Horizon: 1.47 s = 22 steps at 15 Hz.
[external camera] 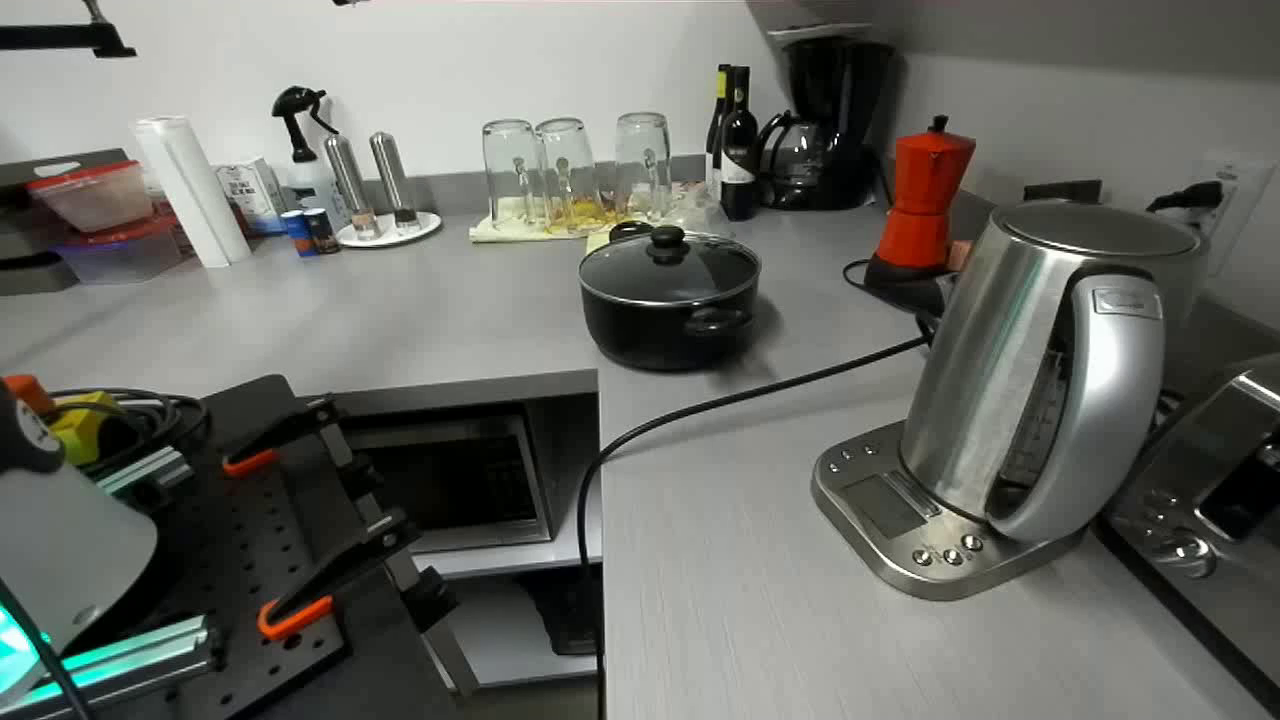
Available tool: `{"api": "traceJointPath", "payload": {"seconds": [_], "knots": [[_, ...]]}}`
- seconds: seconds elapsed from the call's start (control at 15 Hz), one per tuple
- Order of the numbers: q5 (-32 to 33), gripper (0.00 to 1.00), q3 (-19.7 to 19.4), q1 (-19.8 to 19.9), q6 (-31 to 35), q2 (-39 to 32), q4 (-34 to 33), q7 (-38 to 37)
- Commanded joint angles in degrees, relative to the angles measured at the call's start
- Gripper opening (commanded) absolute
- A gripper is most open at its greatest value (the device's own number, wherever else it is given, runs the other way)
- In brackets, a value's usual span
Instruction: Move the pot's lid to the counter
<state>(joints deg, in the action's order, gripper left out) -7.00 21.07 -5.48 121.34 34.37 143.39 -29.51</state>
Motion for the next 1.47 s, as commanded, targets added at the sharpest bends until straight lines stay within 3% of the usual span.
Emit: {"api": "traceJointPath", "payload": {"seconds": [0.0, 0.4, 0.73, 1.07, 1.4], "knots": [[0.54, 1.0, -0.7, -0.77, -0.1, -0.17, -0.18, -0.4], [0.54, 1.0, -0.69, -0.77, -0.1, -0.16, -0.23, -0.4], [2.23, 1.0, -2.51, 1.47, 0.83, -3.98, -2.51, 0.43], [6.46, 1.0, -4.42, 5.23, 1.61, -12.37, -7.8, -0.44], [11.13, 1.0, -7.12, 6.91, 1.7, -25.42, -16.75, -0.36]]}}
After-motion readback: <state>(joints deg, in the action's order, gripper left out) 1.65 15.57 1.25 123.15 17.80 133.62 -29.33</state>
